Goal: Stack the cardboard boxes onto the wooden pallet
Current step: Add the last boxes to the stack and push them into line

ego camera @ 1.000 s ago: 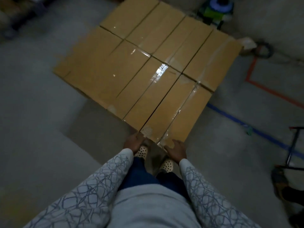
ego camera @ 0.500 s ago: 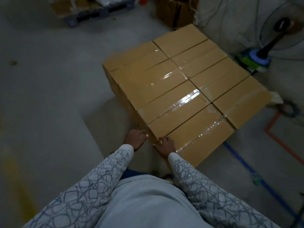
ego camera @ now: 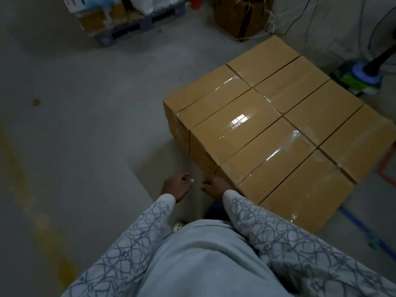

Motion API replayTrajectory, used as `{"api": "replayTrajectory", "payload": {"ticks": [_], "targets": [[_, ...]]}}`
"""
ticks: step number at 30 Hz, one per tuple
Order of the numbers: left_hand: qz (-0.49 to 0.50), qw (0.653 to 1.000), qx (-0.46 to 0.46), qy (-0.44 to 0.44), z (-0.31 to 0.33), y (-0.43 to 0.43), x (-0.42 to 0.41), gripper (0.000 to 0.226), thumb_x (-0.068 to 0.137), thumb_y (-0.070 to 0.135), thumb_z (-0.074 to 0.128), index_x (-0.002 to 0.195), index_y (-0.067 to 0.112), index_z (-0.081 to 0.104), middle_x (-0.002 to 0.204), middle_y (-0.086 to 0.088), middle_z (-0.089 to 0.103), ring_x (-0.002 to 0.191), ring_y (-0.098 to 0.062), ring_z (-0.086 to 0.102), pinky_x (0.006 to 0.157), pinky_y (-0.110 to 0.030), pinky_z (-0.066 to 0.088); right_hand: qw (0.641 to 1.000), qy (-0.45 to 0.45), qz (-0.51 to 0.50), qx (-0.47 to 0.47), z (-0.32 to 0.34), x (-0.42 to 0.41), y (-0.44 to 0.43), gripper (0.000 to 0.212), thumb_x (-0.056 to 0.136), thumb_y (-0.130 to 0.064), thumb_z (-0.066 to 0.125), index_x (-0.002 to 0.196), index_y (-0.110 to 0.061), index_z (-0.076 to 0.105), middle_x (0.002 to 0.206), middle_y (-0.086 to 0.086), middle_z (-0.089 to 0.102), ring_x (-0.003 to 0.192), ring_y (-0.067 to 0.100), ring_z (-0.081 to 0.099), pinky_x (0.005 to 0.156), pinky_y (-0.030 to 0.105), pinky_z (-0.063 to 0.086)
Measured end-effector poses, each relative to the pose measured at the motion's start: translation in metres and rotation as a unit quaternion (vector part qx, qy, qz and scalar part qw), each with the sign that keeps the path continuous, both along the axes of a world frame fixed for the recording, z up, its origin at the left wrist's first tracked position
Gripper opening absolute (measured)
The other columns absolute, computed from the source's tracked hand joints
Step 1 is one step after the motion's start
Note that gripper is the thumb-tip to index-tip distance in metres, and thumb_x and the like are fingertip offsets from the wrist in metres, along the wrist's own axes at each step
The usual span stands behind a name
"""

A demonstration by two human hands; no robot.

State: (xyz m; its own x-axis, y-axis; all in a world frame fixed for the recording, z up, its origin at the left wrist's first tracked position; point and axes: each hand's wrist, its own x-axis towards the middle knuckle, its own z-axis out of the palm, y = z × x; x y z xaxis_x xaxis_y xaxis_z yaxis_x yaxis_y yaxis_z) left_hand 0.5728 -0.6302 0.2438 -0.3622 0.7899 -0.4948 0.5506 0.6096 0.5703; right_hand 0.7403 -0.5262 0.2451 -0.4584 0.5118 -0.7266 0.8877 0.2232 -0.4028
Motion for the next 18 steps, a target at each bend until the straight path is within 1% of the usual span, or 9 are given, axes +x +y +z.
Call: {"api": "replayTrajectory", "payload": {"ticks": [2,3,5,6,8,10,11,15,18], "targets": [[0.088,0.988,0.009,-0.126,-0.003,0.011,-0.021,0.035,0.091,0.037,0.072,0.121,0.018,0.073,0.113,-0.005,0.075,0.099,-0.020,0.070,0.087,-0.028,0.053,0.999,0.020,-0.023,-0.017,0.002,-0.023,0.019,0.046,0.103,-0.038,0.059,0.140,-0.012,0.063,0.141,0.011,0.064,0.126,0.028,0.061,0.103,0.033,0.048],[0.120,0.978,0.005,-0.171,-0.006,0.019,-0.032,0.030,0.089,0.031,0.075,0.115,0.016,0.075,0.107,-0.007,0.076,0.090,-0.020,0.071,0.080,-0.028,0.056,0.999,0.031,-0.039,-0.023,0.001,-0.034,0.028,0.044,0.103,-0.037,0.059,0.139,-0.012,0.064,0.138,0.010,0.066,0.124,0.028,0.063,0.099,0.031,0.048],[0.141,0.970,-0.008,-0.199,-0.010,0.037,-0.057,0.023,0.087,0.025,0.077,0.108,0.015,0.077,0.098,-0.007,0.077,0.084,-0.021,0.072,0.070,-0.026,0.058,0.996,0.049,-0.066,-0.026,-0.002,-0.057,0.049,0.041,0.104,-0.034,0.059,0.137,-0.011,0.065,0.133,0.010,0.068,0.120,0.029,0.064,0.092,0.026,0.045],[0.140,0.970,-0.012,-0.198,-0.011,0.048,-0.071,0.021,0.087,0.023,0.078,0.106,0.016,0.076,0.095,-0.006,0.077,0.082,-0.021,0.071,0.064,-0.021,0.056,0.995,0.055,-0.076,-0.020,-0.006,-0.068,0.061,0.039,0.105,-0.033,0.058,0.136,-0.011,0.066,0.132,0.011,0.068,0.120,0.030,0.064,0.092,0.026,0.045],[0.136,0.972,-0.008,-0.192,-0.011,0.074,-0.101,0.021,0.087,0.020,0.078,0.107,0.016,0.075,0.093,-0.004,0.075,0.077,-0.017,0.070,0.054,-0.011,0.049,0.993,0.064,-0.101,-0.016,-0.014,-0.093,0.087,0.037,0.104,-0.033,0.060,0.132,-0.010,0.069,0.131,0.014,0.069,0.121,0.033,0.064,0.099,0.033,0.048],[0.126,0.975,-0.008,-0.185,-0.010,0.104,-0.134,0.020,0.089,0.019,0.076,0.108,0.016,0.074,0.094,-0.003,0.075,0.075,-0.016,0.069,0.053,-0.009,0.047,0.989,0.065,-0.130,-0.032,-0.021,-0.118,0.116,0.038,0.101,-0.033,0.064,0.131,-0.011,0.070,0.133,0.013,0.068,0.123,0.033,0.063,0.105,0.037,0.049],[0.116,0.977,-0.007,-0.179,-0.006,0.120,-0.151,0.019,0.089,0.020,0.076,0.108,0.017,0.073,0.095,-0.002,0.075,0.076,-0.016,0.069,0.055,-0.010,0.048,0.987,0.063,-0.143,-0.038,-0.022,-0.130,0.132,0.038,0.100,-0.033,0.065,0.132,-0.012,0.070,0.134,0.013,0.068,0.124,0.033,0.063,0.106,0.037,0.049],[0.072,0.985,-0.003,-0.157,0.008,0.195,-0.217,0.017,0.086,0.025,0.078,0.103,0.023,0.074,0.096,0.000,0.076,0.080,-0.014,0.073,0.067,-0.019,0.052,0.970,0.080,-0.229,-0.018,-0.014,-0.167,0.210,0.036,0.099,-0.038,0.065,0.129,-0.018,0.070,0.130,0.007,0.069,0.115,0.030,0.067,0.101,0.034,0.052],[0.042,0.987,0.016,-0.153,0.021,0.257,-0.254,0.015,0.087,0.022,0.078,0.101,0.022,0.074,0.095,-0.002,0.075,0.079,-0.017,0.072,0.067,-0.021,0.052,0.949,0.098,-0.299,0.021,-0.004,-0.181,0.252,0.037,0.099,-0.039,0.064,0.128,-0.017,0.069,0.127,0.009,0.071,0.111,0.032,0.069,0.100,0.044,0.055]]}}
